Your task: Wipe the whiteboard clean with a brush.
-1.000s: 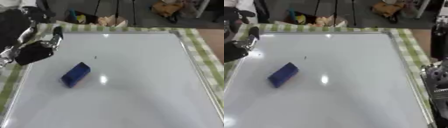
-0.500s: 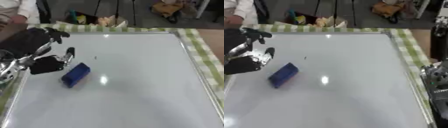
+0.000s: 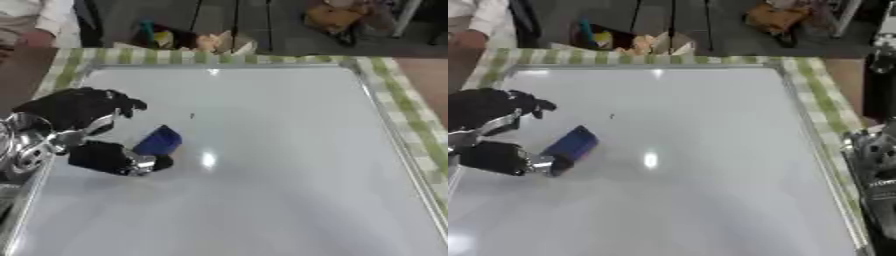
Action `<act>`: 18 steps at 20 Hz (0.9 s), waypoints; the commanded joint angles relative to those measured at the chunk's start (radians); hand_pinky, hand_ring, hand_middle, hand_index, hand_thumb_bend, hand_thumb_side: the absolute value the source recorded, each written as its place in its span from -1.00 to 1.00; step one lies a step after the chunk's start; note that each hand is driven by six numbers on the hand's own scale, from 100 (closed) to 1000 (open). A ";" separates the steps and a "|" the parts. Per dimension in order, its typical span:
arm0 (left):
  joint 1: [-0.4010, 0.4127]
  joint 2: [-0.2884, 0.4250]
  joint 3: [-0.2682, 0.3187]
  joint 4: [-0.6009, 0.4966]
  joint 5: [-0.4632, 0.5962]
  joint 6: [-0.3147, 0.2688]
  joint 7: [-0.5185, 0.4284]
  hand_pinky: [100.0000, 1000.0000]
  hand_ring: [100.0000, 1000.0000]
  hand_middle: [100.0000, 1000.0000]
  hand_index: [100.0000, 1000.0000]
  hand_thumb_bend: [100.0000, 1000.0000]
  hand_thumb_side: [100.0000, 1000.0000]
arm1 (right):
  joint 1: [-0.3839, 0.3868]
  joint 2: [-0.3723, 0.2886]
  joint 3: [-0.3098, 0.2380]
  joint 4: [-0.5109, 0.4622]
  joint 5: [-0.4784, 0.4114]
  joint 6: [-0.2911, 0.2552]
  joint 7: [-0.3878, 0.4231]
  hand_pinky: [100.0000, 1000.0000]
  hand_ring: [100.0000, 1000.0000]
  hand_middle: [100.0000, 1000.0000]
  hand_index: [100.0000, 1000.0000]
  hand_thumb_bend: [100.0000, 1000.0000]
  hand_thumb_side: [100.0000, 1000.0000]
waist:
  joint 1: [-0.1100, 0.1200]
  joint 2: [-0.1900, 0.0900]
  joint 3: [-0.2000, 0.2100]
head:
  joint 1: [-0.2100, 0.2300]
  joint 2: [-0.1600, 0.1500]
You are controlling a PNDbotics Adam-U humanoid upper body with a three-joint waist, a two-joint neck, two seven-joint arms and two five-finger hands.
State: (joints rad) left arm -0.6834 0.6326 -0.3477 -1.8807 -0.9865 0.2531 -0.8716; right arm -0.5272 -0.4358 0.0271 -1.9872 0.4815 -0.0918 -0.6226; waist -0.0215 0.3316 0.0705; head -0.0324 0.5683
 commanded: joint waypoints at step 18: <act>0.021 -0.115 0.003 0.150 -0.138 0.033 0.041 -0.25 0.06 0.30 0.82 -0.31 1.00 | -0.005 -0.009 0.003 -0.013 -0.016 -0.004 0.004 0.55 0.67 0.45 0.57 -1.00 1.00 | -0.001 -0.015 0.006 | 0.002 -0.006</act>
State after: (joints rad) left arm -0.6526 0.5198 -0.3645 -1.7307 -1.1032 0.2772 -0.8390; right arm -0.5260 -0.4352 0.0321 -1.9872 0.4725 -0.0934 -0.6208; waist -0.0238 0.3326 0.0755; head -0.0316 0.5684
